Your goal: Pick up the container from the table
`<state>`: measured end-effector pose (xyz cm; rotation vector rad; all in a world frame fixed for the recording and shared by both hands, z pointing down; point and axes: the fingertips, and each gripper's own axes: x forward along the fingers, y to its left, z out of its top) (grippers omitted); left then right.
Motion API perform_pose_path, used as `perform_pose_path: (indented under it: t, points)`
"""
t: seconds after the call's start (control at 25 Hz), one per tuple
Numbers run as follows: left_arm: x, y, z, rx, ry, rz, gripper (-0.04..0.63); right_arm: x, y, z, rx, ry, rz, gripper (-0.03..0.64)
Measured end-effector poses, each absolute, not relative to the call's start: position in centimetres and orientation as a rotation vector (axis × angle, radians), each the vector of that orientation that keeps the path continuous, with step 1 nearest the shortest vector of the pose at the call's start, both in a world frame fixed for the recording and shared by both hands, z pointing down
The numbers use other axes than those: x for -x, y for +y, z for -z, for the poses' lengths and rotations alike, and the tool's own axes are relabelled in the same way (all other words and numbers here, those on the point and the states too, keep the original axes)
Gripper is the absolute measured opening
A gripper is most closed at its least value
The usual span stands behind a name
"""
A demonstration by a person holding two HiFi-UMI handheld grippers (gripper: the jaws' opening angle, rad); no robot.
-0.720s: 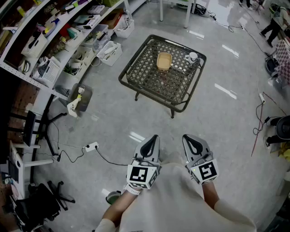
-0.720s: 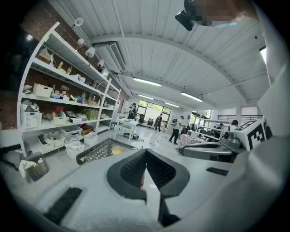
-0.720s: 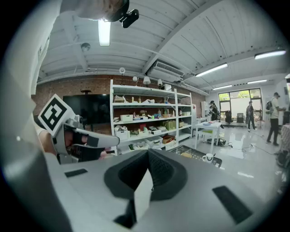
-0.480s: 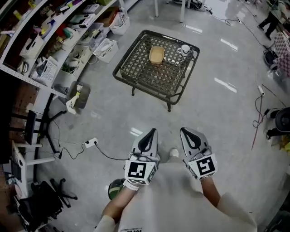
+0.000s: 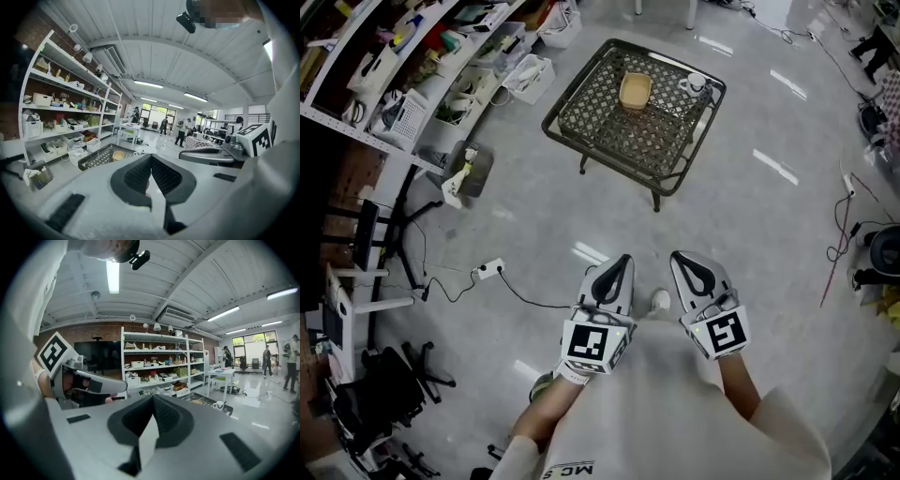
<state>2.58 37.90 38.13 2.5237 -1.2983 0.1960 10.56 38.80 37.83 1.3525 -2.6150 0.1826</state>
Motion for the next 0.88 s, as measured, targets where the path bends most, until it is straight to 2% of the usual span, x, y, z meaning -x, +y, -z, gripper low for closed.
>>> perform_pose_path:
  t: [0.52,0.88]
  points:
    - [9.9,31.1,-38.0,-2.439,-1.428,-0.111,0.023,-1.2,30.5,-37.6,-1.361,-2.64,-0.178,0.017]
    - [10.6,21.4,-39.7,-2.395,-1.392,-0.119,0.023,-0.1,21.7,-40.4,-1.321,-2.564,-0.211,0.017]
